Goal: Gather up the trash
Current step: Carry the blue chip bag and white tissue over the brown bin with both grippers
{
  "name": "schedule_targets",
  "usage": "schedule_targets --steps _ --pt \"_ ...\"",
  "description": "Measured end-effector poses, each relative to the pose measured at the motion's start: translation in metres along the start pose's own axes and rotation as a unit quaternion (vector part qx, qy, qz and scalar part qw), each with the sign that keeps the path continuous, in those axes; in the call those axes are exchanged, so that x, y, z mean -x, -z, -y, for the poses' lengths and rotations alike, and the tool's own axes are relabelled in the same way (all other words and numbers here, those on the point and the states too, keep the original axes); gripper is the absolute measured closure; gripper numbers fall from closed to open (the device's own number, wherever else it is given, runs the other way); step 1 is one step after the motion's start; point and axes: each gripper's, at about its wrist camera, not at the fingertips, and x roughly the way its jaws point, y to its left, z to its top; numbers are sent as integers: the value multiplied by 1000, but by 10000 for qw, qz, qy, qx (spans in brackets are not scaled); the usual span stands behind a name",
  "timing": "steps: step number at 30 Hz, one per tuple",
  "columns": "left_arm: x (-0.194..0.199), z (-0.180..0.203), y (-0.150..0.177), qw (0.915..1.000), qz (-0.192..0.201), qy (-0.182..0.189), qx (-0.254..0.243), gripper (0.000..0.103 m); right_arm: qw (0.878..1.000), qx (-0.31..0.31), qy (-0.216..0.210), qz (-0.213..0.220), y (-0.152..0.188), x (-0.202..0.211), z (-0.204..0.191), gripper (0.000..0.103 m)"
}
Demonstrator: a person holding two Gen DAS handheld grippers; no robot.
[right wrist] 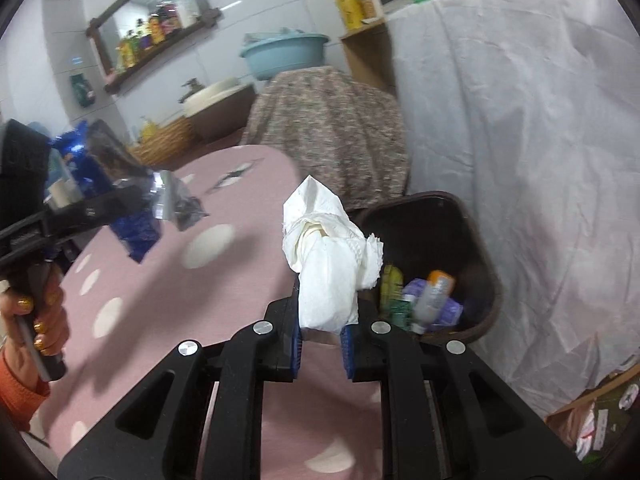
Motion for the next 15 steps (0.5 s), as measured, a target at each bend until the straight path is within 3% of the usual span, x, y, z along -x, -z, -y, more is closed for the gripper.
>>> schedule_targets --steps 6,12,14,15 --pt "-50 31 -19 9993 -225 112 -271 78 9976 -406 435 -345 -4 -50 63 87" --pt "-104 52 -37 9972 -441 -106 -596 78 9943 -733 520 -580 -7 -103 97 85" --pt "-122 51 -41 9964 -569 -206 -593 78 9937 -752 536 -642 -6 -115 101 73" --pt "-133 51 -42 9956 -666 -280 -595 78 9934 -735 597 -646 -6 -119 101 56"
